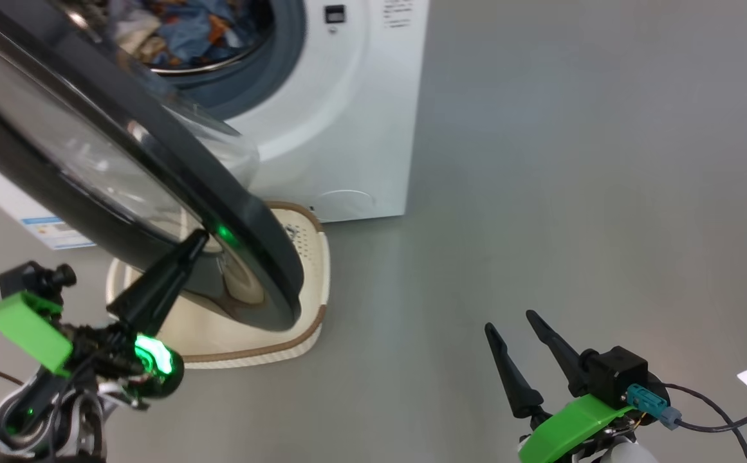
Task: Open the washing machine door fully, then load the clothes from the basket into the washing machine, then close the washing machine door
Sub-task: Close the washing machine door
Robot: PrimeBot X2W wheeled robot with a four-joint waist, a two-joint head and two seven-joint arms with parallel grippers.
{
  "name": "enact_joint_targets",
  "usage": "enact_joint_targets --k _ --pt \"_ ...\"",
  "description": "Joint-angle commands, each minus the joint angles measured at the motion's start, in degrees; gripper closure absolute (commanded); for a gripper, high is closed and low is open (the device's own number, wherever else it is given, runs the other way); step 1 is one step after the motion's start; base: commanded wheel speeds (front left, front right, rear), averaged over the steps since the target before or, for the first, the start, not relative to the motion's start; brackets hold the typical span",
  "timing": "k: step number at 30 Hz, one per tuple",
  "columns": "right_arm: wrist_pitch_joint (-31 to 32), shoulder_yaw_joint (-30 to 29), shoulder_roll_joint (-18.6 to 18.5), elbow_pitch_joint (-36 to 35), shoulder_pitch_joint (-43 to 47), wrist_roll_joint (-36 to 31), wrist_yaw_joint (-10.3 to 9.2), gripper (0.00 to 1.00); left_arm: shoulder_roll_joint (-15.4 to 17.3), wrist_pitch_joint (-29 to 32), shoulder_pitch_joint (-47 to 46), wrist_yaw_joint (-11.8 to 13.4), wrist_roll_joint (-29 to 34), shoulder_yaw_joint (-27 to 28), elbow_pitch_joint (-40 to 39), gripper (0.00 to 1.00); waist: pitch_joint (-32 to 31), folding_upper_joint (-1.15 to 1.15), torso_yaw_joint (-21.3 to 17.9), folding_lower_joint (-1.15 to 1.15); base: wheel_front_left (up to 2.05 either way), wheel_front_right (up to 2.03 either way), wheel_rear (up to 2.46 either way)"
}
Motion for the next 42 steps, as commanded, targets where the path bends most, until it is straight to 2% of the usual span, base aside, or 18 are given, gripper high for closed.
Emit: enact_joint_targets --k 1,8,14,21,30,42 --pt "-0.7 1.5 0.4 -1.7 -1.3 0.5 0.10 0.00 0.8 -1.2 -2.9 -0.4 0.2 1.2 -0.3 1.00 2.1 0.00 -3.4 0.00 0.00 0.00 0.00" --pt "-0.7 1.6 0.4 -2.7 -1.4 0.9 0.10 0.00 0.7 -6.7 -7.8 -0.6 1.0 0.5 2.7 1.00 3.7 0.00 -6.5 0.00 0.00 0.00 0.00" --pt "-0.7 1.2 0.4 -3.3 -1.2 1.3 0.10 0.00 0.7 -7.9 -9.1 -0.6 1.6 0.2 3.2 1.00 4.0 0.00 -7.5 0.00 0.00 0.00 0.00" --pt "-0.7 0.4 0.4 -3.2 -1.0 1.4 0.10 0.00 0.7 -9.2 -8.3 -0.6 2.8 0.9 3.5 1.00 2.8 0.00 -6.3 0.00 0.00 0.00 0.00" --pt "-0.7 0.2 0.4 -1.9 -0.8 1.1 0.10 0.00 0.7 -14.0 -4.7 -0.6 4.9 2.2 3.3 1.00 -1.3 0.00 -4.0 0.00 0.00 0.00 0.00" --pt "-0.7 0.2 0.4 -0.3 1.6 1.1 0.10 0.00 0.7 -25.7 3.3 -0.6 8.3 3.7 1.9 1.00 -7.6 0.00 -3.4 0.00 0.00 0.00 0.00"
